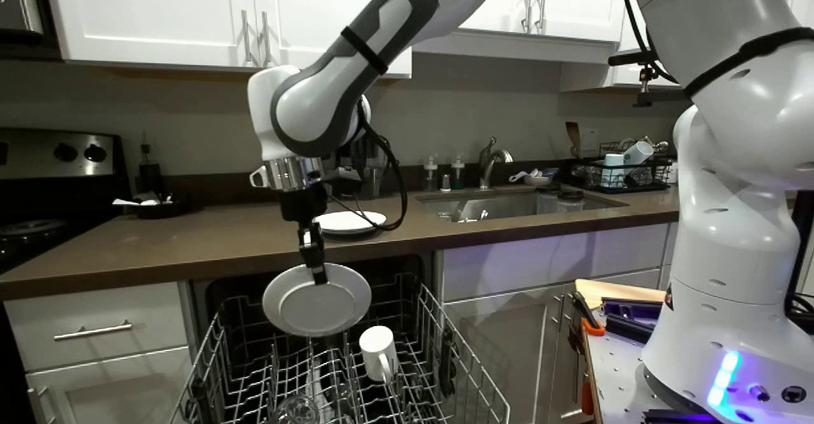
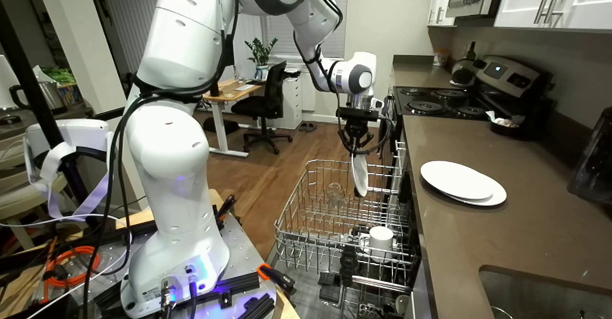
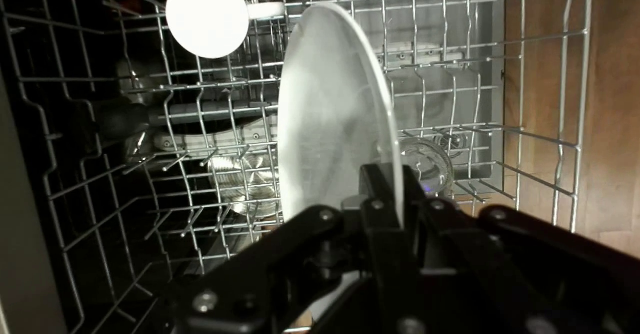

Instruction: Remove the white plate from the dishwasher and place it on top of the white plates on the counter

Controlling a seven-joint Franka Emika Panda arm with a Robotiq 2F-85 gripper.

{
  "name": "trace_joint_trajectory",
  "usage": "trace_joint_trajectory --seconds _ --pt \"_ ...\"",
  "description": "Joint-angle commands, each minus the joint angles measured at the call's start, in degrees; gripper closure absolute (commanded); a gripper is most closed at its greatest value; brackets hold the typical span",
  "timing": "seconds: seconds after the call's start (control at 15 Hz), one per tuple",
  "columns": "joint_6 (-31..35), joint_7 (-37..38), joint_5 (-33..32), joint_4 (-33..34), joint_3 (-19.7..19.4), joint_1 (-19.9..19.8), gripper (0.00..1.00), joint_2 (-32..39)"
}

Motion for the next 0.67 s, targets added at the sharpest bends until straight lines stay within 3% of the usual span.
trace_joint_trajectory --seconds 0.0,0.6 --pt "-0.6 7.7 -5.9 -4.8 -2.2 3.7 0.93 -7.0" --pt "-7.4 25.0 -23.0 -6.5 -3.6 9.6 0.93 -12.6"
